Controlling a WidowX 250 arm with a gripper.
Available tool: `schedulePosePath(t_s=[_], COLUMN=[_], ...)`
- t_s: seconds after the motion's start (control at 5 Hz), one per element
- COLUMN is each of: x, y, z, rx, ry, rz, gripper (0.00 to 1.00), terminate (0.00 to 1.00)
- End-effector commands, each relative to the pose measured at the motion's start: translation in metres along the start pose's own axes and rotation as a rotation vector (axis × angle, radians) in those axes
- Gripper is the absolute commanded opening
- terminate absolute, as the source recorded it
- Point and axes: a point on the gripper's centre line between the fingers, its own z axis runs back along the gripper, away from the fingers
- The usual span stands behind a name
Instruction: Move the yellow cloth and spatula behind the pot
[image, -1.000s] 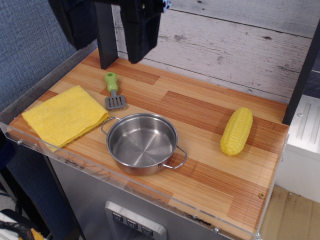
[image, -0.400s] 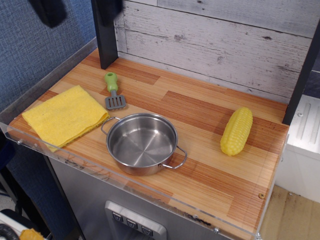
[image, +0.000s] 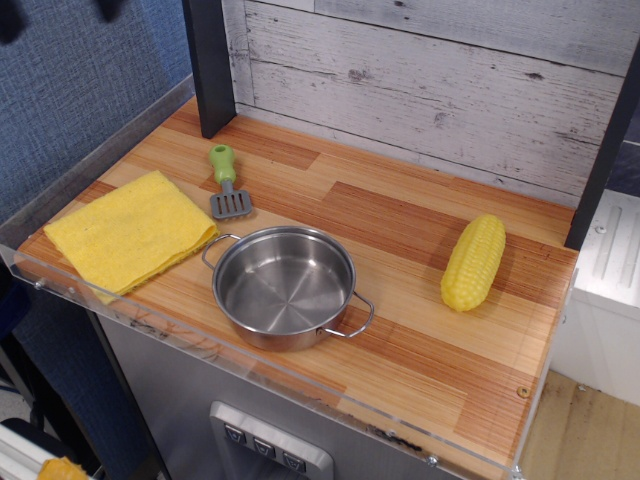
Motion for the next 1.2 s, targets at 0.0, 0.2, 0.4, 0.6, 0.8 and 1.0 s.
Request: schedulePosePath(t_s=[0.0,0.2,0.4,0.6,0.8,1.0], x=[0.012,0.027,0.043,0.055,0.058,0.061], y=[0.045,0.058,0.063,0.065,0.065,0.061], z=[-0.017,-0.034,-0.049,-0.067,-0.088,-0.11], rx=[-0.018,-0.015,-0.009,0.009,0.045,0.054], ry=[-0.066,-0.083,-0.089,-0.09,-0.086,-0.081], rz=[0.137,0.169,0.189,0.199,0.181,0.194], gripper=[1.0,1.0,1.0,1.0,1.0,1.0], terminate=[0.0,0.0,0.0,0.0,0.0,0.0])
